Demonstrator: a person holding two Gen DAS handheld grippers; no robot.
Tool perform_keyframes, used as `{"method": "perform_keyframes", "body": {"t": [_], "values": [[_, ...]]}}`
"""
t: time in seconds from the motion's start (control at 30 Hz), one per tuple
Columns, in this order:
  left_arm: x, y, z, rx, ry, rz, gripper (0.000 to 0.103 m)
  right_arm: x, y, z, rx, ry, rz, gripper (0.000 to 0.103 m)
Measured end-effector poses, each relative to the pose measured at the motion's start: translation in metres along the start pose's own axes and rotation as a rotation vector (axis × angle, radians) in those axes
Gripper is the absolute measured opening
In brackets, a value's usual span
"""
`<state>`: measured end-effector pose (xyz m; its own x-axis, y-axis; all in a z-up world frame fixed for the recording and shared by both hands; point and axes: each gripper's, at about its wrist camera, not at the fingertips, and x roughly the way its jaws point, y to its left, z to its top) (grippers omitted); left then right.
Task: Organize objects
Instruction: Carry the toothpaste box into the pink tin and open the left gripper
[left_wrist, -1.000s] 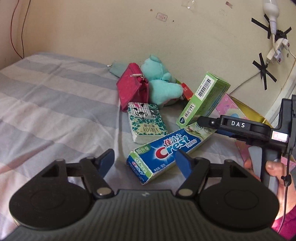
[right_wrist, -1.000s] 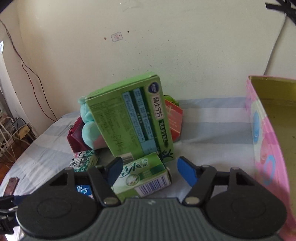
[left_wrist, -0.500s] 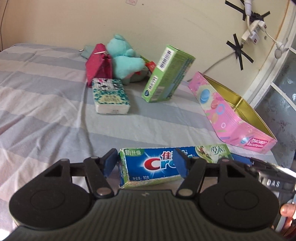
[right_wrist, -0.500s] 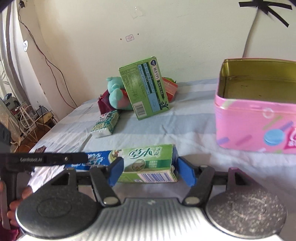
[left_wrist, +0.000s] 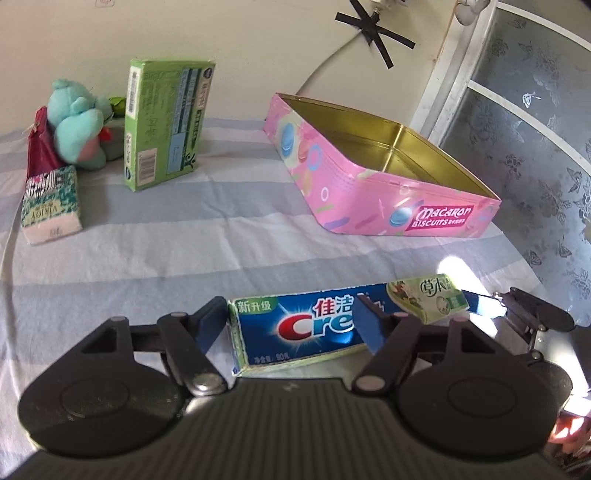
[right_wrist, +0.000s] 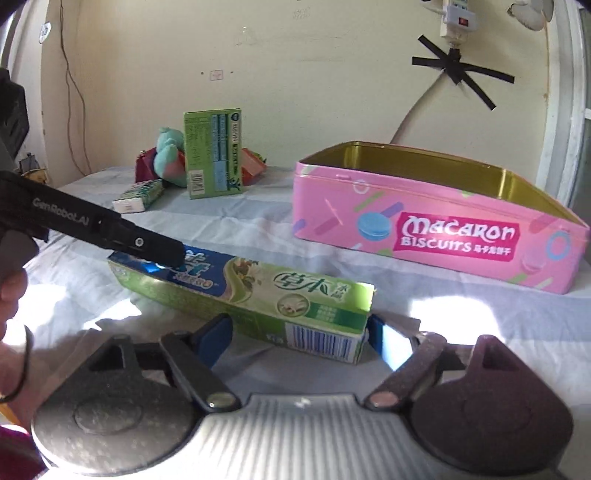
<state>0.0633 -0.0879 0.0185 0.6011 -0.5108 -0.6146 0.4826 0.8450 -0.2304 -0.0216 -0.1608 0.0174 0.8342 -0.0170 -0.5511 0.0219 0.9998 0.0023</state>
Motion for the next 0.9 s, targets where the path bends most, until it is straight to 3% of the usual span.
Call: {"method": "perform_keyframes", "body": {"t": [0.13,0.23,0.33,0.5,0.67,0.77,0.9], "values": [[-0.011,-0.018,0.037,0.052,-0.106,-0.008,0.076,-0.008,-0.015,0.014,0.038,-0.098,-0.031,0.075],[-0.012,-0.035,0.072,0.079,-0.189,-0.063,0.076,-0.025,-0.025,0.033,0.006,-0.238,-0.123,0.075],[0.011,-0.054,0.099,0.110,-0.239,-0.093,0.076,-0.019,-0.046,0.056,0.007,-0.290,-0.199,0.075],[0.072,-0.081,0.119,0.122,-0.213,-0.078,0.075,0.009,-0.103,0.079,0.033,-0.250,-0.279,0.075],[0.117,-0.088,0.121,0.101,-0.130,-0.075,0.073,0.030,-0.133,0.078,0.055,-0.182,-0.323,0.075],[0.123,-0.092,0.117,0.103,-0.114,-0.048,0.073,0.027,-0.135,0.076,0.072,-0.204,-0.341,0.078],[0.094,-0.089,0.113,0.105,-0.159,-0.052,0.073,0.006,-0.126,0.073,0.116,-0.286,-0.328,0.078]]}}
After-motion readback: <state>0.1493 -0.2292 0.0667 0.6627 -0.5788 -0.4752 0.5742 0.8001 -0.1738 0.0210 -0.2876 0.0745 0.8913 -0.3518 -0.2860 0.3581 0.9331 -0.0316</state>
